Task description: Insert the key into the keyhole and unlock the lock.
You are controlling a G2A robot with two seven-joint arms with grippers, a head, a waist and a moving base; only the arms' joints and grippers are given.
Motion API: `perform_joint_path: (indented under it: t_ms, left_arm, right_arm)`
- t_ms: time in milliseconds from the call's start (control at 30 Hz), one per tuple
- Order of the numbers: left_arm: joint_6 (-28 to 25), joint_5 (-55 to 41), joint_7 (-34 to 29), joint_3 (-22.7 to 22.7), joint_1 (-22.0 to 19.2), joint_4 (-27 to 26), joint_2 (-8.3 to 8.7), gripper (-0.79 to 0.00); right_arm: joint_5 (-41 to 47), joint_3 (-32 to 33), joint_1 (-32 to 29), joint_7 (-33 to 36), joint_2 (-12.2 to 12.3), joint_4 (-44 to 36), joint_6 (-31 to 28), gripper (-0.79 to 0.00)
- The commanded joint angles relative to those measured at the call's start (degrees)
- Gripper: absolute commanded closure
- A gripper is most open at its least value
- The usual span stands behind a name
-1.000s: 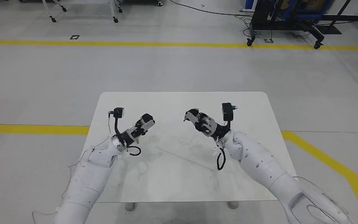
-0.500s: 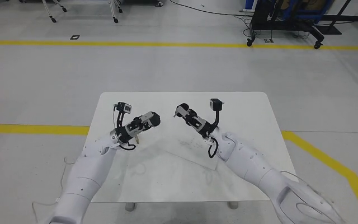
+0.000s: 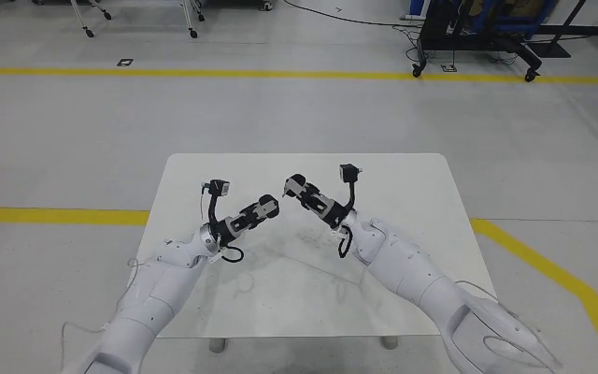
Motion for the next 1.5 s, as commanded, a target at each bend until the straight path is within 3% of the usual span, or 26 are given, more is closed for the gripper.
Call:
perform_joint_path:
  t_ms: [0,600,1000,1133,1467]
  left_arm:
    - [0.0,-0.7,0.0,0.6,-0.4,0.2,0.12,-0.323]
    - [0.0,-0.5,0.0,-0.3,-1.2,1.7,0.08,-0.271]
    - [0.0,2.7,0.0,-1.2,-1.5,3.4,-0.83,-0.154]
    - [0.0,3.3,0.0,-1.7,-1.5,3.7,-1.18,0.0]
    - [0.0,4.4,0.0,-3.2,-1.3,4.4,-1.65,0.0]
  right_arm:
    - [-0.3,0.1,0.1,0.2,-0.6,0.7,0.0,0.0]
    - [0.1,2.0,0.2,5.1,-4.0,3.6,0.0,0.0]
    - [-1.3,4.1,-0.1,6.9,-5.0,4.9,0.0,0.0]
    - [-2.6,4.6,-0.1,6.6,-5.4,5.4,0.0,0.0]
    - [-5.4,5.9,-0.1,5.5,-6.2,6.4,0.0,0.0]
